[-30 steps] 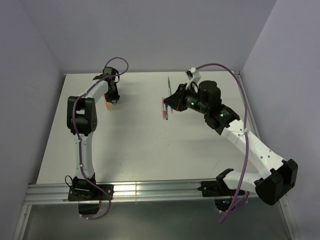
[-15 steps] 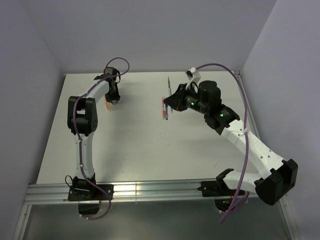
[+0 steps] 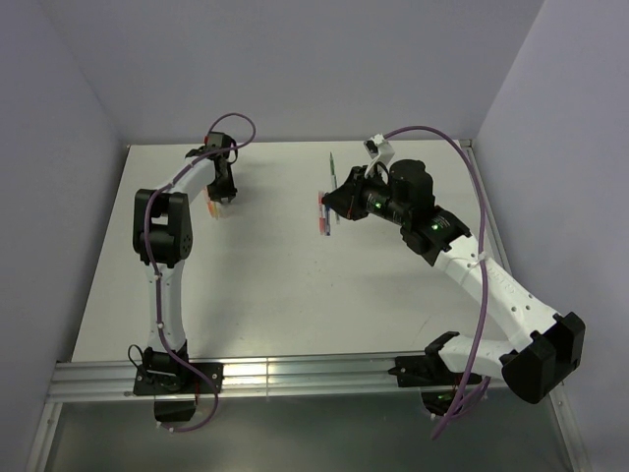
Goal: Insert the pens into the pen caps
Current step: Insert the pen cap onto the pen.
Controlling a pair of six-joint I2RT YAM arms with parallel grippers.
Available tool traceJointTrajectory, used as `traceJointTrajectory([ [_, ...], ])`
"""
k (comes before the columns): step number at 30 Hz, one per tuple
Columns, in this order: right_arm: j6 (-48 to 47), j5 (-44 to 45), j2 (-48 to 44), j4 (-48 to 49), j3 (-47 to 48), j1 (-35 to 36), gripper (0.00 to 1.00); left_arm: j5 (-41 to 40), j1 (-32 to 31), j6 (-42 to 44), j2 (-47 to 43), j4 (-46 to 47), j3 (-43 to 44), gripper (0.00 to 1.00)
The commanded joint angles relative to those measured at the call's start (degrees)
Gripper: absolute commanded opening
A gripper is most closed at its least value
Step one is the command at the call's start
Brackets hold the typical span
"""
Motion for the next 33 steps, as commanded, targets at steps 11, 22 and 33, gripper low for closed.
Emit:
traceJointTrajectory([
  [11,-0.88,0.33,-0.07,1.28,0.13,0.24,0.0,0.73,-1.23,0.76,0.82,-2.83,-1.31,0.33],
  [22,-0.88,0.24,-0.34,1.19,0.13,0.24,0.0,0.99,-1.23,1.29,1.69,-3.27,-1.31,0.28],
  [33,-1.06,-0.81,0.72,1.28,0.39,0.33,0.0,2.57,-1.4,-0.47,-2.41,-0.12,-1.75,0.0],
])
